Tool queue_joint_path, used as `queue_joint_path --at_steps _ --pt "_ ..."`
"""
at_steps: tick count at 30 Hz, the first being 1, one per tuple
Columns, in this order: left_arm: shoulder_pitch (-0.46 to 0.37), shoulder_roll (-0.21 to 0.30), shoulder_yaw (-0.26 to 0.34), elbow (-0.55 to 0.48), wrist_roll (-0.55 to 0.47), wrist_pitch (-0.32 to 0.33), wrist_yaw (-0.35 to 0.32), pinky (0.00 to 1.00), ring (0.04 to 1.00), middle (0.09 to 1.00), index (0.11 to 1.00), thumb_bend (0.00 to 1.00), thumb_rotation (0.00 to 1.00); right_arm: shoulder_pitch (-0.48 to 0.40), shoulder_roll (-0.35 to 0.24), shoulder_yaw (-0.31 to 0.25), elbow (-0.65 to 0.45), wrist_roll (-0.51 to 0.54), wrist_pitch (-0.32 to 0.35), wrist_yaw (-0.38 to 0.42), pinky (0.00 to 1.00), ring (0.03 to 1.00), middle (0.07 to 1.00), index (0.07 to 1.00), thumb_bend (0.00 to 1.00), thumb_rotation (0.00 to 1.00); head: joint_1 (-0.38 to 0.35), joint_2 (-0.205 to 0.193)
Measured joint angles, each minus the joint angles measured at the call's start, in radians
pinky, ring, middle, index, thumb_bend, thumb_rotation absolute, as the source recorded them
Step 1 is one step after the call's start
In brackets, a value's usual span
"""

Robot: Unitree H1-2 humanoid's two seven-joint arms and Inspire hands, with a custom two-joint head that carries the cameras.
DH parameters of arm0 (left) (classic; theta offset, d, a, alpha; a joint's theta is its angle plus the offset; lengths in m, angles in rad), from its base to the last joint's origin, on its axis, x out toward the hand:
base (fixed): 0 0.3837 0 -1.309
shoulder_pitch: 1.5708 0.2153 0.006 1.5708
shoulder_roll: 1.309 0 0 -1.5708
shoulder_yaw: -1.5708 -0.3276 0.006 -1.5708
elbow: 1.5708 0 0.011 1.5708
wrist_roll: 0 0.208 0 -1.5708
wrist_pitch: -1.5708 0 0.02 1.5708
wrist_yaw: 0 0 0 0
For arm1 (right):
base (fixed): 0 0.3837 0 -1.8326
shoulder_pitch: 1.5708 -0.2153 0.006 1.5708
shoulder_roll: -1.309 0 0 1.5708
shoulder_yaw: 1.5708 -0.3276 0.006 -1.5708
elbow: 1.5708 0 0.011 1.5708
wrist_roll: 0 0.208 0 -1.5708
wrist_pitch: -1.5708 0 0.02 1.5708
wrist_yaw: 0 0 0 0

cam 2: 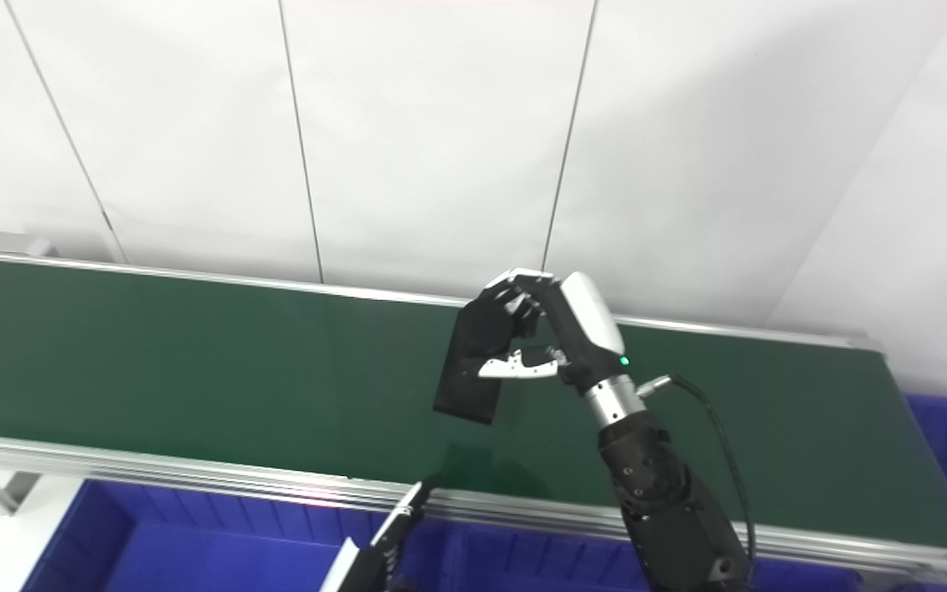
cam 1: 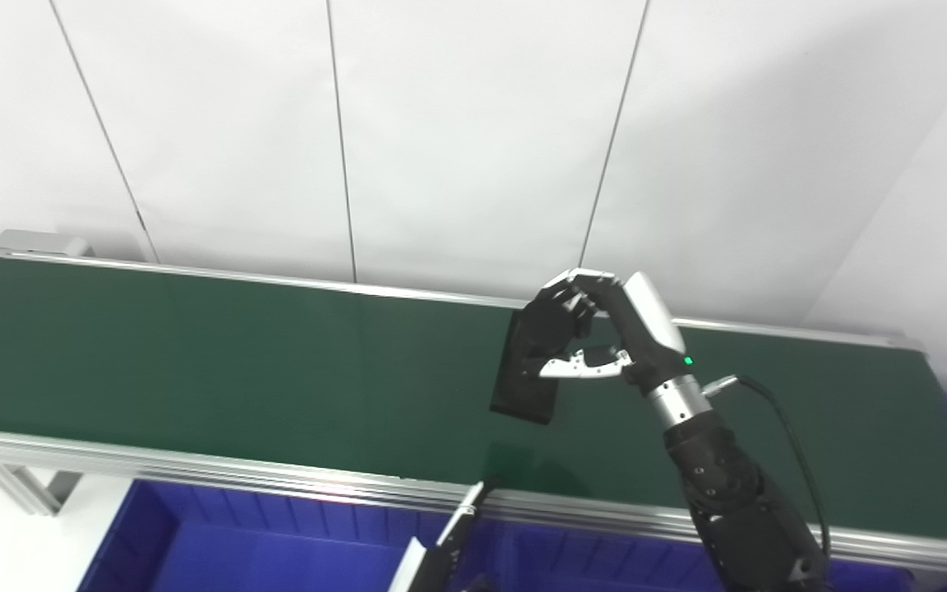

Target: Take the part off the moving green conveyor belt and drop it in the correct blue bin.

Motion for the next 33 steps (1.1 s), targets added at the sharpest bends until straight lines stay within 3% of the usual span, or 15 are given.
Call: queue_joint_path --at_steps 4,6,8,11,13,15,17,20,27,33 --pt "0.013 -0.012 0.039 -0.002 -0.033 0.0 -0.047 1.0 1.0 1.0 0.97 0.7 1.0 0.083 -0.023 -0.058 -0.092 -0.019 0.055 -0.008 0.24 0.302 0.42 0.528 0.52 0.0 -0.076 0.011" --pt "0.018 -0.017 0.056 -0.003 -0.047 0.0 -0.071 1.0 1.0 1.0 0.981 0.68 1.0 0.12 -0.027 -0.088 -0.126 -0.021 0.092 -0.012 0.24 0.31 0.425 0.529 0.52 0.0 -0.077 0.011" --pt "0.022 -0.023 0.075 -0.006 -0.066 0.0 -0.109 1.0 1.0 1.0 0.991 0.67 1.0 0.169 -0.031 -0.127 -0.194 -0.02 0.116 -0.015 0.25 0.318 0.427 0.529 0.52 0.0 -0.136 0.029" --pt "0.029 -0.036 0.108 -0.013 -0.07 0.0 -0.143 1.0 1.0 1.0 0.999 0.68 1.0 0.226 -0.038 -0.173 -0.28 -0.016 0.139 -0.018 0.24 0.303 0.418 0.53 0.52 0.0 -0.166 0.038" --pt "0.029 -0.036 0.12 -0.028 -0.065 0.0 -0.153 1.0 1.0 1.0 0.993 0.68 1.0 0.256 -0.042 -0.19 -0.314 -0.019 0.155 -0.019 0.24 0.301 0.417 0.529 0.52 0.0 -0.224 0.069" --pt "0.029 -0.035 0.137 -0.045 -0.063 0.0 -0.169 1.0 1.0 1.0 0.991 0.69 1.0 0.288 -0.043 -0.195 -0.35 -0.03 0.17 -0.018 0.24 0.309 0.421 0.53 0.52 0.0 -0.224 0.069" --pt "0.03 -0.034 0.161 -0.053 -0.061 0.0 -0.179 1.0 1.0 1.0 0.99 0.71 1.0 0.32 -0.041 -0.197 -0.387 -0.034 0.19 -0.015 0.24 0.313 0.423 0.531 0.52 0.0 -0.276 0.11" --pt "0.043 -0.019 0.19 -0.098 -0.061 0.0 -0.202 1.0 1.0 1.0 0.987 0.74 1.0 0.369 -0.04 -0.206 -0.468 -0.036 0.224 -0.003 0.24 0.31 0.425 0.532 0.52 0.0 -0.302 0.133" --pt "0.053 -0.011 0.243 -0.185 -0.066 0.0 -0.252 1.0 1.0 1.0 0.979 0.73 1.0 0.446 -0.04 -0.207 -0.631 -0.069 0.319 0.043 0.24 0.309 0.425 0.527 0.52 0.0 -0.353 0.19" --pt "0.062 -0.012 0.276 -0.262 -0.076 0.04 -0.296 0.99 1.0 1.0 0.994 0.67 1.0 0.503 -0.02 -0.209 -0.687 -0.095 0.387 0.063 0.25 0.309 0.421 0.527 0.52 0.0 -0.407 0.221"
